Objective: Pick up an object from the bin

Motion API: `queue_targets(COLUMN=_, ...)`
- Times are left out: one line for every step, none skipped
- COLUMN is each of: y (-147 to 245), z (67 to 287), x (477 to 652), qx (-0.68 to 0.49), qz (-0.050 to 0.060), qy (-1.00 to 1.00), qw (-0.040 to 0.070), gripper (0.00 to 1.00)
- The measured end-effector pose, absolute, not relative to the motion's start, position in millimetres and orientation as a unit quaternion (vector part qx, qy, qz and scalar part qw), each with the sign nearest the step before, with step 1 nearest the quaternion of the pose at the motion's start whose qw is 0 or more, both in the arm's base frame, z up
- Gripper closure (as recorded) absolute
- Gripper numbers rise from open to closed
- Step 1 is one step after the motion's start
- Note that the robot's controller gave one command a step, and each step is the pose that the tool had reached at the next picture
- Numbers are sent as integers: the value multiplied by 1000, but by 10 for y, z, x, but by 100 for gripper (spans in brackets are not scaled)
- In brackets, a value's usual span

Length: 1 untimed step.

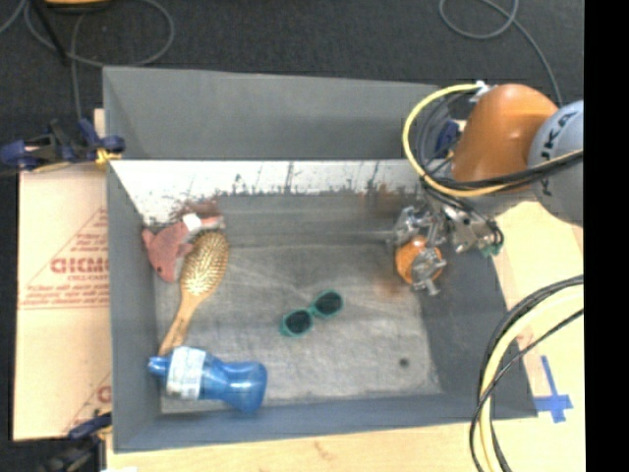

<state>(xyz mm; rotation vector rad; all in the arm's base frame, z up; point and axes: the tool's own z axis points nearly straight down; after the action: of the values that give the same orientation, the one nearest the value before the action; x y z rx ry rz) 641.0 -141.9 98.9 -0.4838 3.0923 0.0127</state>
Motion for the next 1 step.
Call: queue_targets(y=-1393, z=862, x=5978, qx=-85, qz=9, qy=996, qw=11, gripper=100)
